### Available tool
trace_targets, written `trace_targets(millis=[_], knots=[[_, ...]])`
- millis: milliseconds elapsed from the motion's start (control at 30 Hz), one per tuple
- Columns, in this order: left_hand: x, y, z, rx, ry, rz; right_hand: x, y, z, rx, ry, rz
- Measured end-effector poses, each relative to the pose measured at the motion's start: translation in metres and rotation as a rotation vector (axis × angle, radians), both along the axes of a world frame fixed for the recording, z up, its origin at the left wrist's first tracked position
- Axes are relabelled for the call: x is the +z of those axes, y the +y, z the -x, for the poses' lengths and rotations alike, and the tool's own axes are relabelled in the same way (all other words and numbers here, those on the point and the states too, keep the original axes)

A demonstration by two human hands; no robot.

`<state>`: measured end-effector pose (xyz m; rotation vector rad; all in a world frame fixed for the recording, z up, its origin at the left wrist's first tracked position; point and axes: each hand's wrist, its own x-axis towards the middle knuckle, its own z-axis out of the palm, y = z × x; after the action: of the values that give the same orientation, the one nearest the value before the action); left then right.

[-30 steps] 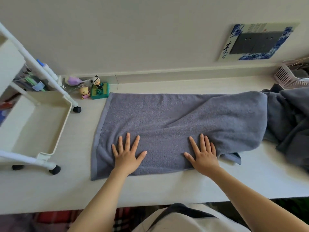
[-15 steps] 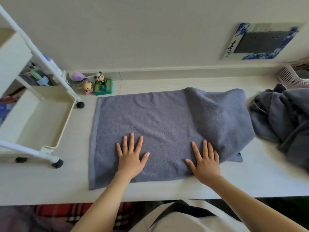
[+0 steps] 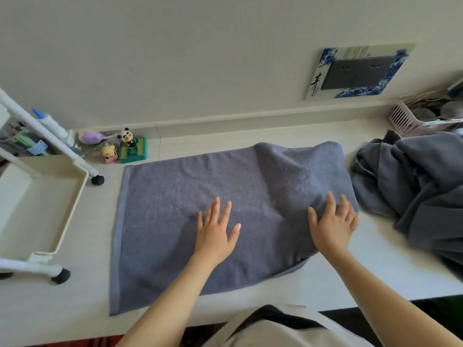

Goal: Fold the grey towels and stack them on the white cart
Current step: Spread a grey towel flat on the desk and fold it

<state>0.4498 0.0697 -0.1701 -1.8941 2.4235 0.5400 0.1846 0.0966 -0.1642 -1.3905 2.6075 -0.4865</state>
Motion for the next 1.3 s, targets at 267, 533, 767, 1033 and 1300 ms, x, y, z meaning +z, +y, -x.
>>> trace_targets(millis=[267, 533, 767, 1033, 1300], knots=[[0.021, -0.029, 0.093, 0.058, 0.359, -0.201, 0.013, -0.054, 0.08, -0.45, -0.921, 0.136], [0.038, -0.066, 0.113, 0.553, 0.967, -0.381, 0.065, -0.101, 0.053, 0.096, -0.823, 0.235], [0.059, -0.096, 0.09, 0.696, 1.048, 0.003, 0.044, -0.09, -0.008, 1.066, 0.016, 0.016], [0.03, -0.093, 0.103, 0.243, 0.444, -0.172, 0.017, -0.098, 0.035, 0.119, -0.22, -0.022], [0.049, -0.107, 0.128, 0.267, 0.449, -0.038, -0.002, -0.11, 0.072, -0.213, -0.695, -0.147]])
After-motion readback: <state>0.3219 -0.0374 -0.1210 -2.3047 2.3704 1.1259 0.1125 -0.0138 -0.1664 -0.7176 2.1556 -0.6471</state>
